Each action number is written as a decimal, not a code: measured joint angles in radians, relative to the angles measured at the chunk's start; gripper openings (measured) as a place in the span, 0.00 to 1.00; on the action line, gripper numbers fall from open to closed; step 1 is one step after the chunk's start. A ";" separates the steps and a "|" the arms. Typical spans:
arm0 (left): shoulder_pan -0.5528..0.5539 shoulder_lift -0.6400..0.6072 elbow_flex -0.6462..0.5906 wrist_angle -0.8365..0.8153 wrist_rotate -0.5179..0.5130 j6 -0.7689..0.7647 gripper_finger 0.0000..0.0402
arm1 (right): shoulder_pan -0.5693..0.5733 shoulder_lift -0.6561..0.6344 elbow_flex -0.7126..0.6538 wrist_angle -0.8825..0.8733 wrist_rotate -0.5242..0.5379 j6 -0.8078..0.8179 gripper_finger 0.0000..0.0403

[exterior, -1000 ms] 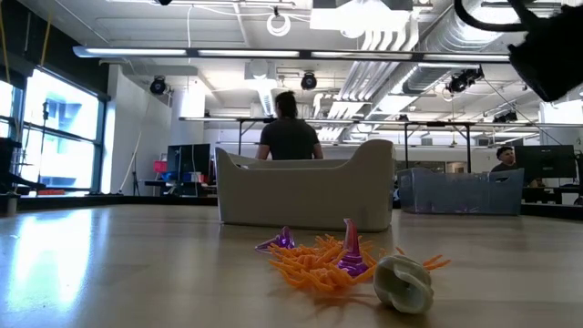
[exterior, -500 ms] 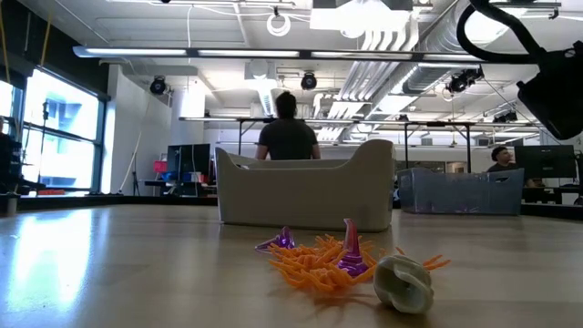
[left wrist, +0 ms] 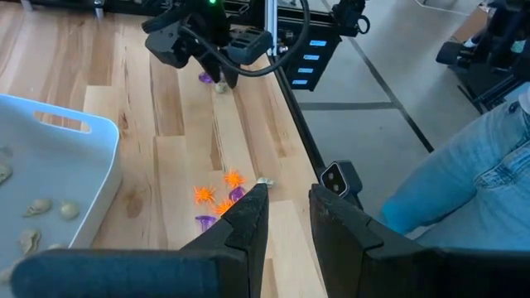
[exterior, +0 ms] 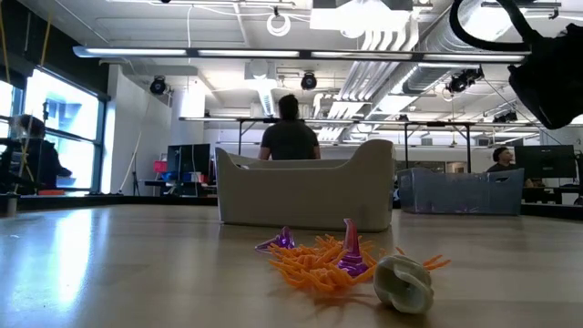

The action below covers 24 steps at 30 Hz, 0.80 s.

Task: Sort Halloween decoration
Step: Put the violet witch hat toy into the black bin

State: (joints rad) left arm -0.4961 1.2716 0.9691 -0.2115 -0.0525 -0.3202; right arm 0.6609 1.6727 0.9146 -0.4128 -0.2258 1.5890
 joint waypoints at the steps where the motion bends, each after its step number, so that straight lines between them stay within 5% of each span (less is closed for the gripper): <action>1: 0.000 0.000 0.000 0.000 0.000 0.000 0.19 | 0.000 -0.005 0.000 -0.006 0.007 0.000 0.38; 11: 0.000 0.000 0.000 0.000 0.000 0.001 0.19 | -0.006 -0.117 0.001 -0.180 0.024 0.008 0.38; 24: -0.005 0.000 0.000 0.000 0.000 0.010 0.19 | -0.013 -0.038 0.000 -0.189 -0.012 0.000 0.38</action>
State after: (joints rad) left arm -0.5011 1.2716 0.9691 -0.2119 -0.0521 -0.3107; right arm 0.6479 1.6350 0.9150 -0.6018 -0.2375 1.5894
